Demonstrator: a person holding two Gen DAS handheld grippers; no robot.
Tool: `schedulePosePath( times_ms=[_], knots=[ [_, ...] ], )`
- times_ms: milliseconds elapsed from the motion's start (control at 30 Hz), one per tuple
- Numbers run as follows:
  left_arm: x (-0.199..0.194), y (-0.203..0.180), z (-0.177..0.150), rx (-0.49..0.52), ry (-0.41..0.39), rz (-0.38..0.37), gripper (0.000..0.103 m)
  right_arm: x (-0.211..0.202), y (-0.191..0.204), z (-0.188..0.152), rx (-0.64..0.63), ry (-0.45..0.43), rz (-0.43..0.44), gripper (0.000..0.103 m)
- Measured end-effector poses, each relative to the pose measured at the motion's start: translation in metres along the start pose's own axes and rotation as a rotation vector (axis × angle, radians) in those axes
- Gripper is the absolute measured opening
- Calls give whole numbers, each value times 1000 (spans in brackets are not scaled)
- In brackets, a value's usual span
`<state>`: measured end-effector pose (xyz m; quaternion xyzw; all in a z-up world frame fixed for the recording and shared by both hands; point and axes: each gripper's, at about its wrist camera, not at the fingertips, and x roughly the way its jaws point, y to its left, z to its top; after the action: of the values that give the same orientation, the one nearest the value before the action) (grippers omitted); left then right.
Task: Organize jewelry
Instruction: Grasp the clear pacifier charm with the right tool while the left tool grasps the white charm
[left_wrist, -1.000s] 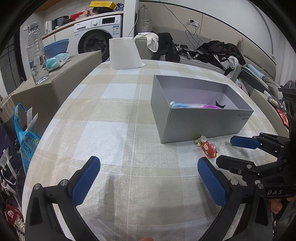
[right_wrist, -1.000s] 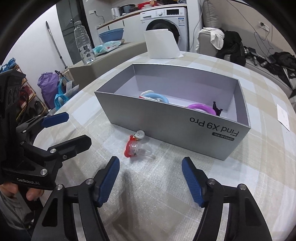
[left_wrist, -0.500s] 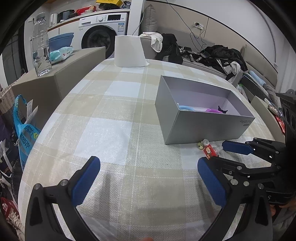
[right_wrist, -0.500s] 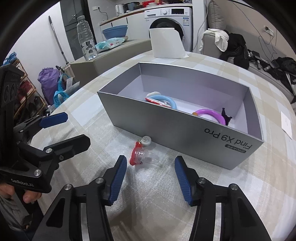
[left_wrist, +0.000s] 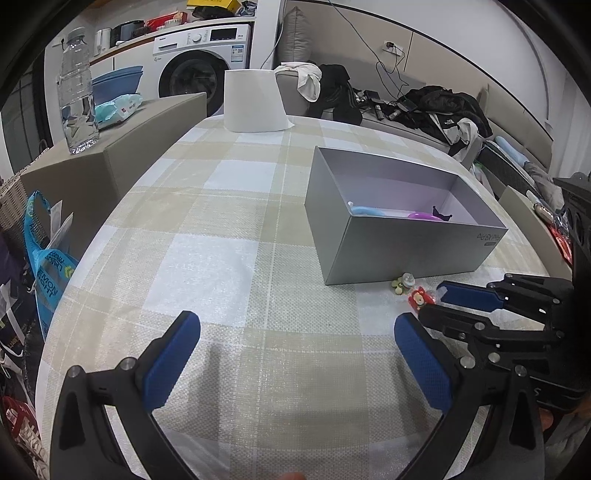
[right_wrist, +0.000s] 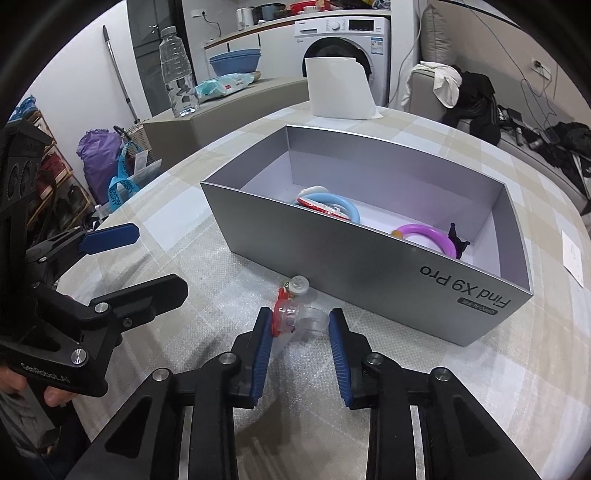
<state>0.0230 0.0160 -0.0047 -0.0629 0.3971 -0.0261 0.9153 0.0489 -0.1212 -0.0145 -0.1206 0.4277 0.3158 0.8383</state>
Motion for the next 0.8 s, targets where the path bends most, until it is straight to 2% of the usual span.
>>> schedulePosePath(
  times_ms=[133,367,433,500,533,567,600,633,700,800],
  knots=[
    [1,-4,0,18,6,-2,102,-14,-5,-13,6,-25,-1,29],
    [0,-24,0,77,8,-36,102,-43,-34,-31,108,-68,-11,29],
    [2,-33,0,118,10,-54,93,-48,-38,-31,120,-79,-14,29],
    [6,-42,0,159,31,-72,64,-51,-39,-31,125,-87,-13,29],
    [9,-46,0,177,43,-82,57,-52,-40,-31,126,-90,-11,29],
    [11,-50,-1,194,49,-98,43,-53,-40,-31,126,-92,-10,29],
    [12,-53,-1,204,53,-105,36,-53,-40,-31,126,-94,-9,29],
    [14,-56,0,213,57,-107,34,-53,-41,-31,126,-95,-8,29],
    [18,-62,2,227,60,-115,23,-55,-42,-32,127,-97,-5,29],
    [25,-70,8,238,72,-103,21,-58,-46,-34,135,-101,-4,29]
  ],
)
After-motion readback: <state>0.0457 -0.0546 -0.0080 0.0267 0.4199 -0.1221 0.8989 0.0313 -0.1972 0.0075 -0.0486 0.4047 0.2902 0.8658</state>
